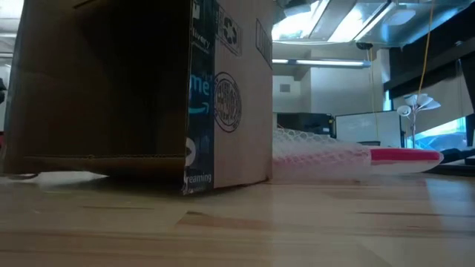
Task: Unpack boxes
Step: Break down the cardboard box with the gray cutter until it is fully flat
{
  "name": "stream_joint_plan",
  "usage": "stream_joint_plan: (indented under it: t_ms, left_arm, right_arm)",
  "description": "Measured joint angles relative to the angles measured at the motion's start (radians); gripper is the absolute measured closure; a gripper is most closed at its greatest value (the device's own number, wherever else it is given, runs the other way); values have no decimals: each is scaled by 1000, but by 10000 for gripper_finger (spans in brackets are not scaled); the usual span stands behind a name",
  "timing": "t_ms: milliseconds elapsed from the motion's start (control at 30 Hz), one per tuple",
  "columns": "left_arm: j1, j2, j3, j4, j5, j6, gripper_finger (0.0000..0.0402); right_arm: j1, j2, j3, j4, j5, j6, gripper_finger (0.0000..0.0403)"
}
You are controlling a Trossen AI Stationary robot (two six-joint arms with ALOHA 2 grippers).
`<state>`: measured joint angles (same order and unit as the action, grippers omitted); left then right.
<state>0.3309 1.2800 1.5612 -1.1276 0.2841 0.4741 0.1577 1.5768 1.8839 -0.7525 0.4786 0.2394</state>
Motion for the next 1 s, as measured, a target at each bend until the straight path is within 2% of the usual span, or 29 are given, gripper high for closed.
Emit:
stream_joint_plan:
  t_ms: [567,767,1000]
  left_arm:
    - [6,132,0,16,8,-6,253]
    - [6,141,2,-12,32,-8,295]
    - [5,141,2,-21,31,-10,375]
  right_arm:
    - [0,0,0,-14,-38,-22,332]
    - [0,0,0,-25,-70,-37,332]
    - [0,0,0,-48,-111,-61,332]
